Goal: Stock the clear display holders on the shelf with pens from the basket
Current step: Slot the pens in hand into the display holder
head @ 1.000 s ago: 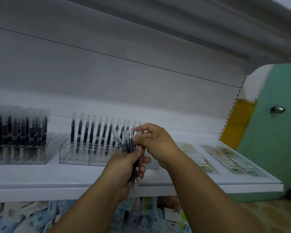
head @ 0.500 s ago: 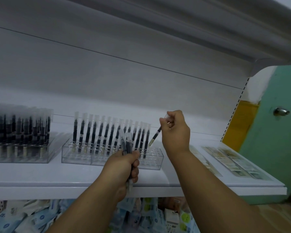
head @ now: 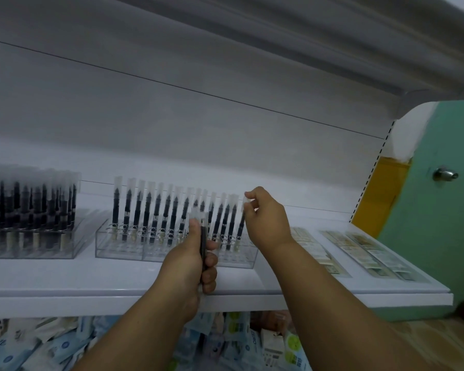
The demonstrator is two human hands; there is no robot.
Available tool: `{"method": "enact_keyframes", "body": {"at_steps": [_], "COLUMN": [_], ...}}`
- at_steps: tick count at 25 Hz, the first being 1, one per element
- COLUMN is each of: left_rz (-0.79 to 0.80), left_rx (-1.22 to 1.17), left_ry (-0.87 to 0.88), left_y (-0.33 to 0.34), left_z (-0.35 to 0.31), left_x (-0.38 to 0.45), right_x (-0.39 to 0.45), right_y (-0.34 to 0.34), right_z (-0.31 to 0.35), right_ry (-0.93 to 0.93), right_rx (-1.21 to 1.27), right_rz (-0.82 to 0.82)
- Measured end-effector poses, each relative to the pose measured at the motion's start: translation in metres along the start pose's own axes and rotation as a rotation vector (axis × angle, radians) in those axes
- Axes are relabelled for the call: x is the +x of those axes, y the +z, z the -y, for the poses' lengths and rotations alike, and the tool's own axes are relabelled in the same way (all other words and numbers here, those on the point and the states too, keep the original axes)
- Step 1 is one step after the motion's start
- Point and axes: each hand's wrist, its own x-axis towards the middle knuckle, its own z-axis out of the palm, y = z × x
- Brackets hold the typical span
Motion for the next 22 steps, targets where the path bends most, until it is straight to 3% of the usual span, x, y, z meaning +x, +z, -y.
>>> {"method": "enact_keyframes", "body": {"at_steps": [5,9,11,18,20,22], "left_rz": [0.008,0.014,0.03,0.045,0.027,0.043], "left_rx": [-0.048,0.092,0.171,0.273,0.217,0.157], "left_ry": [0.026,0.051,0.068,0.109,0.086,0.046], "left_y": [0.0,0.01,0.014,0.01,0.006,0.003], "left_z": [0.0,-0.005,-0.006,0.002,0.002,0.0], "left_x": [-0.001,0.001,0.003,0.006,0.008,0.01], "right_x": [-0.013,-0.028,-0.027,-0.024,-0.02,-0.012], "right_y": [-0.004,-0.004,-0.007,-0.012,-0.017,-0.026], "right_z": [0.021,0.045,0.049,0.042,0.039,0.031], "right_ry": [0.006,0.182,0.284,0.37,0.37,0.337], "right_rx": [-0.018,0.152,0.254,0.335,0.317,0.333], "right_rz": [-0.078,0.265,0.319,0.266,0.163,-0.055]}}
